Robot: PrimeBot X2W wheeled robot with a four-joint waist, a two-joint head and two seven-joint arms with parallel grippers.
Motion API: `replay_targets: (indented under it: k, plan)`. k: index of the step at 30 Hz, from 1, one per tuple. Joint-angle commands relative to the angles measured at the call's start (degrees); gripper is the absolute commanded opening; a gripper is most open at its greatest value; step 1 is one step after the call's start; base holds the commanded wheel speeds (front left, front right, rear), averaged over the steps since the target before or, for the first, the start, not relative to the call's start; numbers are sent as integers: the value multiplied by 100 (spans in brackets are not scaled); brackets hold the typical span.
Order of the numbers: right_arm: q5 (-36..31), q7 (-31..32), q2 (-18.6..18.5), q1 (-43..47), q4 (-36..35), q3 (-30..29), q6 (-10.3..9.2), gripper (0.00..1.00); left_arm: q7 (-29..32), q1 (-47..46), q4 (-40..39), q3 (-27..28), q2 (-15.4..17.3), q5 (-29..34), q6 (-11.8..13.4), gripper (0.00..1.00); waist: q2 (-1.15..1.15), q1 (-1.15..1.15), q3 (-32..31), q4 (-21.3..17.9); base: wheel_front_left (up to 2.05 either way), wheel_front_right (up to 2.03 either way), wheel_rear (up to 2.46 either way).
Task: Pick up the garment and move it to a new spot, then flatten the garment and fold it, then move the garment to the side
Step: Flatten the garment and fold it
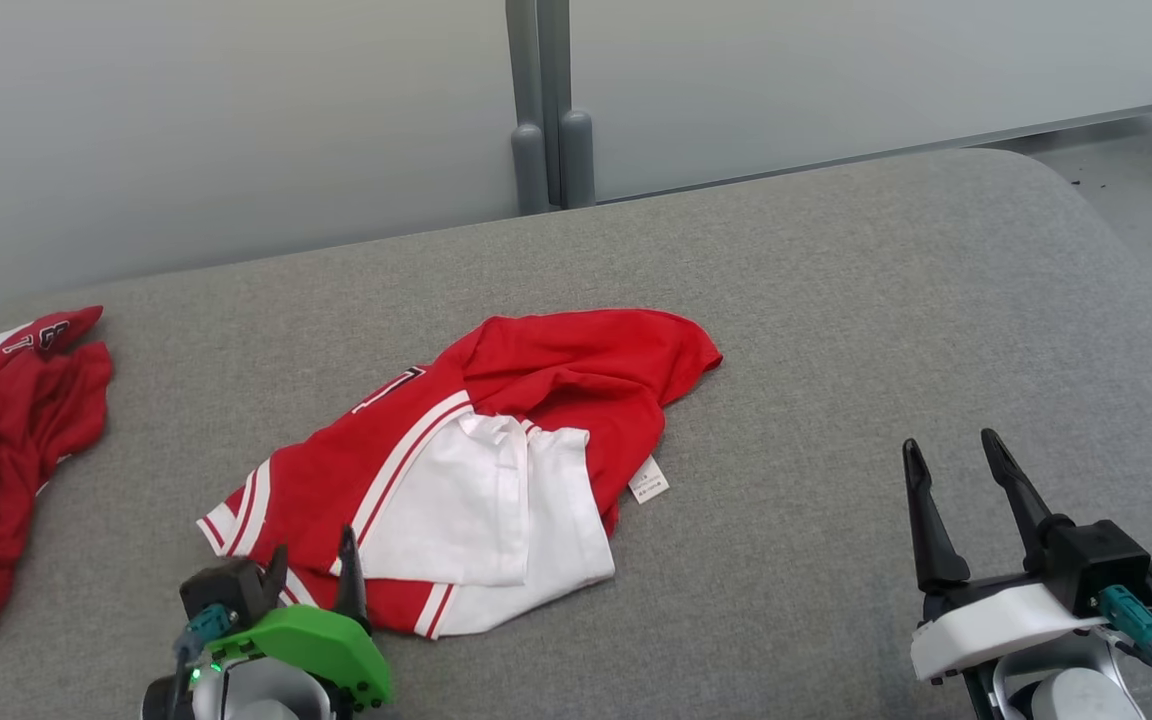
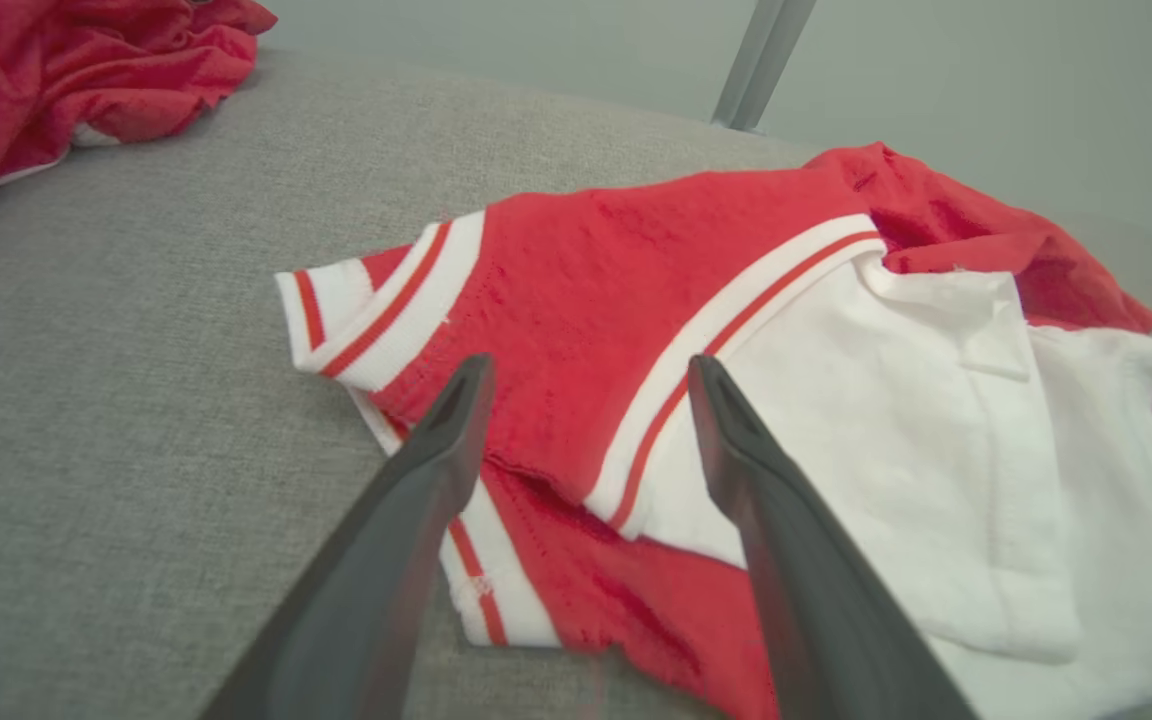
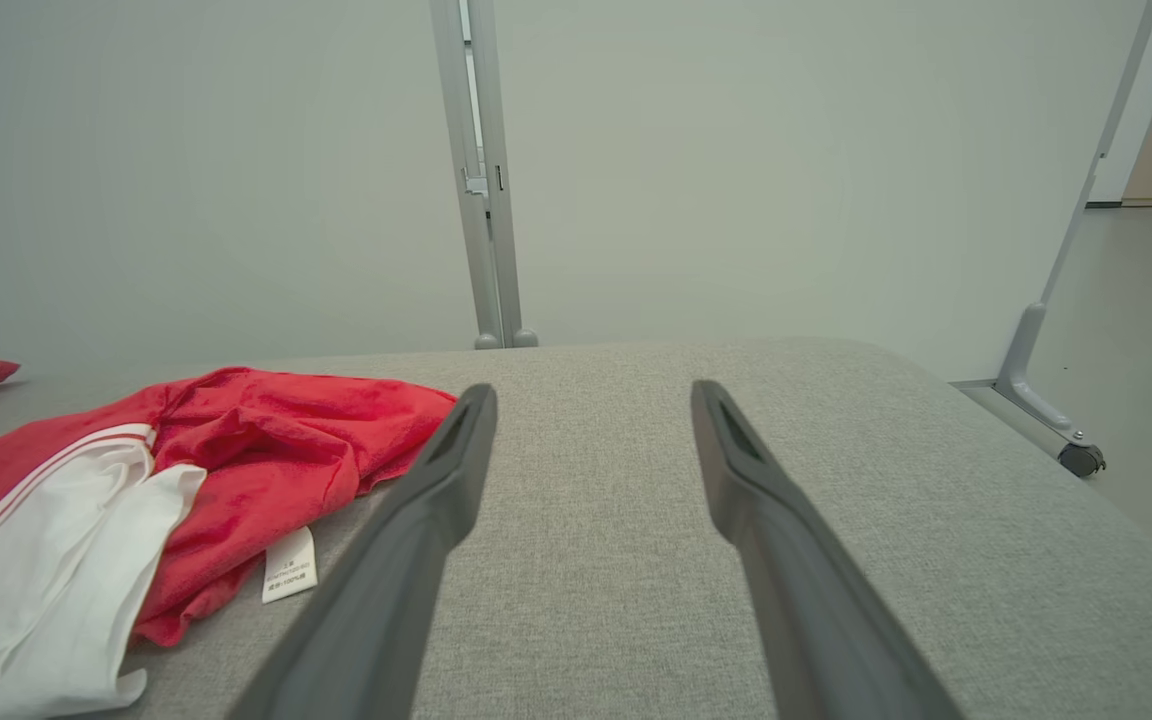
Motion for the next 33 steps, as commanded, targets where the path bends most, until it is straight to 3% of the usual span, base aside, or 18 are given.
replay_targets:
  k: [1,13,24,25,26,27,33]
  plan:
    - [49,-21,-19,-29,9,13,0,100,10,52,69,-38,-8,-26,-21,100,27,0,8,-22,0,0,0]
    - [-24,-21,-19,-77,-35,-19,0,100,105,-233,970,-89,-144,-602,4,100,27,0,170,-303,0,0,0]
    - [-17,-21,-19,-111,-20,15,0,100,-15,-580,1021,-180,-149,-717,-62,100,27,0,224,-364,0,0,0]
    - [-15,-21,-19,-107,-15,15,0,100,-20,-587,999,-193,-149,-761,-59,84,27,0,220,-363,0,0,0]
    - [-13,-21,-19,-101,-9,13,0,100,-20,-594,983,-211,-148,-794,-44,34,27,0,215,-361,0,0,0]
    - [-14,-21,-19,-99,-6,10,0,100,-16,-609,945,-230,-148,-809,-36,0,27,0,210,-357,0,0,0]
    - [-14,-21,-19,-55,4,-32,0,100,-16,-541,564,-358,-148,-853,-135,0,27,0,156,-283,0,0,0]
